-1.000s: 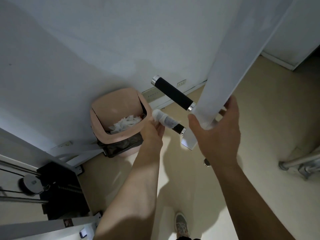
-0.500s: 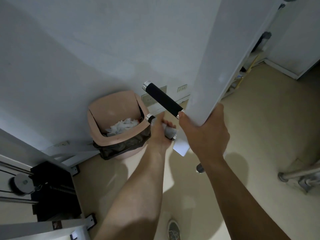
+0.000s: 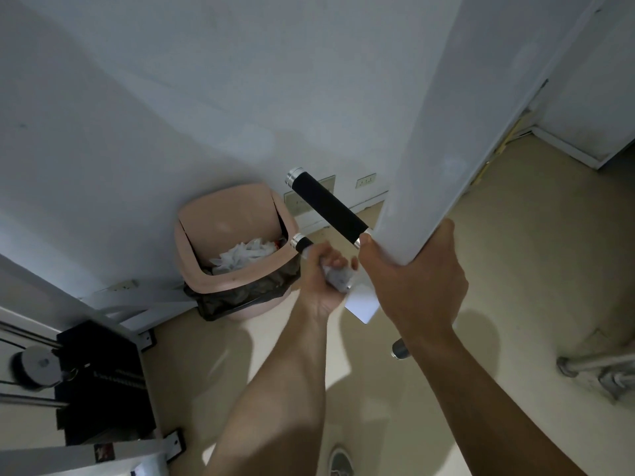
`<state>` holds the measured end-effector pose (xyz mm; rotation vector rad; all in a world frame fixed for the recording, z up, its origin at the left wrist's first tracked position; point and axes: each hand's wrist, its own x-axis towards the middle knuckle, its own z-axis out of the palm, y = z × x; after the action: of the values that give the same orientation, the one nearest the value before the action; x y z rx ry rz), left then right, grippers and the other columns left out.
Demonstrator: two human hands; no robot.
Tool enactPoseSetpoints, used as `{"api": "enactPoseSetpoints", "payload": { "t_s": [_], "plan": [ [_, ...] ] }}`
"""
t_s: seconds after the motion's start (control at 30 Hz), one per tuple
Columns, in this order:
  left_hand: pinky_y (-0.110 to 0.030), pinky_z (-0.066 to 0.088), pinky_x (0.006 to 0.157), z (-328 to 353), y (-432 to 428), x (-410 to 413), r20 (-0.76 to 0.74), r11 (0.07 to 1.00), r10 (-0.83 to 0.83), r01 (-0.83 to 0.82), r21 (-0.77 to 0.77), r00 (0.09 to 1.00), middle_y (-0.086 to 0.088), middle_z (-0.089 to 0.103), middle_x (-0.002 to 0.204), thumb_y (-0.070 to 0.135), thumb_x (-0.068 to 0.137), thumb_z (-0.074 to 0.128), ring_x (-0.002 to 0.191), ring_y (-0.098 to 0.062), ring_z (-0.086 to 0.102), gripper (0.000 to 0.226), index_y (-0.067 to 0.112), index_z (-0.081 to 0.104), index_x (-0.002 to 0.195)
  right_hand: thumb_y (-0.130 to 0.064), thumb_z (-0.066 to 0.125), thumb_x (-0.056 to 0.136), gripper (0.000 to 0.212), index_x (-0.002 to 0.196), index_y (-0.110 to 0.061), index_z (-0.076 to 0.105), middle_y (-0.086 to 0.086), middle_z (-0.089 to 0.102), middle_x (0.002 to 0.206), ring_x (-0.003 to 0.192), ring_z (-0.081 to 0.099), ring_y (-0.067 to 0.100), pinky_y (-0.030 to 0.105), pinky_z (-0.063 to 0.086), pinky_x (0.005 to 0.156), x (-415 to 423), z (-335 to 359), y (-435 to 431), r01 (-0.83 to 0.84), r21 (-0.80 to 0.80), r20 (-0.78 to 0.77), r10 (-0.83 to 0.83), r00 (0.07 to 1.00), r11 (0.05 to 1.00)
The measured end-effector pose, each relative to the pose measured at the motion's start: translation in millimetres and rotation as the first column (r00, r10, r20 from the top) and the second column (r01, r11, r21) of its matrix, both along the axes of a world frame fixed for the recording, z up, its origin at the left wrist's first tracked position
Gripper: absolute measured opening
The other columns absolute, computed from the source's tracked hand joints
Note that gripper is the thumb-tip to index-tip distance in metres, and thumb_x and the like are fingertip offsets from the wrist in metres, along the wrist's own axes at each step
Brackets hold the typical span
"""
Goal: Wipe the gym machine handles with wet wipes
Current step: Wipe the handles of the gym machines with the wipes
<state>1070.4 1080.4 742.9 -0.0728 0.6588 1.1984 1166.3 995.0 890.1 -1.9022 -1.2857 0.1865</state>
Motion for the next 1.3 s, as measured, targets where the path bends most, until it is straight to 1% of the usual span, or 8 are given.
{"api": "enactPoseSetpoints", "payload": {
  "t_s": [0.17,0.27,0.43,0.63,0.73,1.0,1.13,1.3],
  "plan": [
    [-0.039,0.057,0.089,22.7,4.6,11.3,-0.324,0.973,-0.105,0.029,-0.23,0.94,-0.006,0.066,0.079,0.021,0.072,0.077,0.076,-0.02,0.062,0.015,0.016,0.063,0.075,-0.066,0.076,0.065,0.065,0.1,-0.023,0.043,-0.008,0.053,0.084,0.071,0.056,0.018,0.033,0.047,0.067,-0.2,1.1,-1.1,-0.007,0.028,0.015,0.006,1.0,1.0],
    [-0.021,0.05,0.05,25.7,30.3,-24.7,-0.18,0.966,-0.009,-0.038,-0.254,0.984,0.008,0.047,0.053,0.011,0.084,0.065,0.04,-0.008,0.047,0.036,0.021,0.043,0.057,-0.065,0.077,0.065,0.063,0.097,-0.025,0.04,-0.008,0.054,0.084,0.071,0.055,0.018,0.033,0.046,0.067,-2.1,1.0,-4.2,-0.033,0.018,-0.005,0.033,0.999,0.999],
    [-0.019,0.046,0.048,14.5,19.5,-40.2,0.003,0.987,0.148,-0.147,-0.057,0.989,0.008,0.044,0.049,0.015,0.088,0.064,0.039,-0.005,0.041,0.034,0.022,0.044,0.062,-0.064,0.075,0.067,0.063,0.099,-0.025,0.037,-0.005,0.054,0.084,0.069,0.053,0.019,0.031,0.045,0.066,-8.6,1.3,-8.4,-0.035,0.027,0.006,0.035,0.999,0.999],
    [-0.04,0.052,0.102,19.4,-13.6,5.2,-0.273,0.985,-0.117,0.076,-0.156,0.955,-0.008,0.064,0.094,0.018,0.055,0.087,0.085,-0.022,0.062,0.046,0.015,0.062,0.094,-0.067,0.073,0.067,0.07,0.105,-0.015,0.046,-0.004,0.054,0.086,0.072,0.053,0.019,0.031,0.042,0.065,-5.9,5.1,-6.1,-0.014,0.018,0.024,0.013,1.0,1.0],
    [-0.022,0.055,0.062,34.9,8.8,-9.1,-0.36,0.962,-0.117,0.016,-0.272,0.926,0.0,0.061,0.062,0.016,0.08,0.069,0.06,-0.012,0.06,0.018,0.015,0.054,0.07,-0.069,0.073,0.068,0.071,0.106,-0.014,0.047,-0.004,0.055,0.088,0.073,0.053,0.019,0.033,0.046,0.066,-5.9,5.9,-6.2,-0.03,0.0,0.029,0.03,0.999,1.0],
    [-0.02,0.049,0.05,-4.0,-8.6,-8.8,0.222,0.99,0.07,-0.095,0.104,0.972,0.004,0.044,0.046,0.006,0.077,0.069,0.038,-0.009,0.045,0.035,0.018,0.043,0.057,-0.066,0.075,0.068,0.07,0.107,-0.016,0.046,-0.002,0.056,0.089,0.074,0.053,0.02,0.033,0.044,0.068,-7.6,2.8,-8.4,-0.021,0.011,0.004,0.021,1.0,1.0],
    [-0.029,0.049,0.071,-13.9,-10.3,-8.3,-0.045,0.992,-0.115,0.117,0.047,0.992,-0.001,0.054,0.058,0.005,0.067,0.083,0.054,-0.016,0.055,0.035,0.017,0.05,0.072,-0.067,0.074,0.068,0.07,0.106,-0.016,0.044,-0.003,0.055,0.087,0.076,0.056,0.022,0.033,0.044,0.067,-4.2,1.3,-9.2,-0.025,-0.007,0.013,0.025,1.0,1.0],
    [-0.016,0.045,0.042,13.4,34.7,-43.9,-0.243,0.973,0.013,-0.068,-0.22,0.97,0.008,0.045,0.046,0.01,0.082,0.065,0.035,-0.007,0.044,0.038,0.022,0.041,0.055,-0.067,0.074,0.069,0.071,0.11,-0.016,0.045,-0.006,0.053,0.09,0.08,0.06,0.023,0.043,0.054,0.071,-6.5,2.5,-10.4,-0.073,0.002,0.017,0.073,0.997,0.997]
  ]
}}
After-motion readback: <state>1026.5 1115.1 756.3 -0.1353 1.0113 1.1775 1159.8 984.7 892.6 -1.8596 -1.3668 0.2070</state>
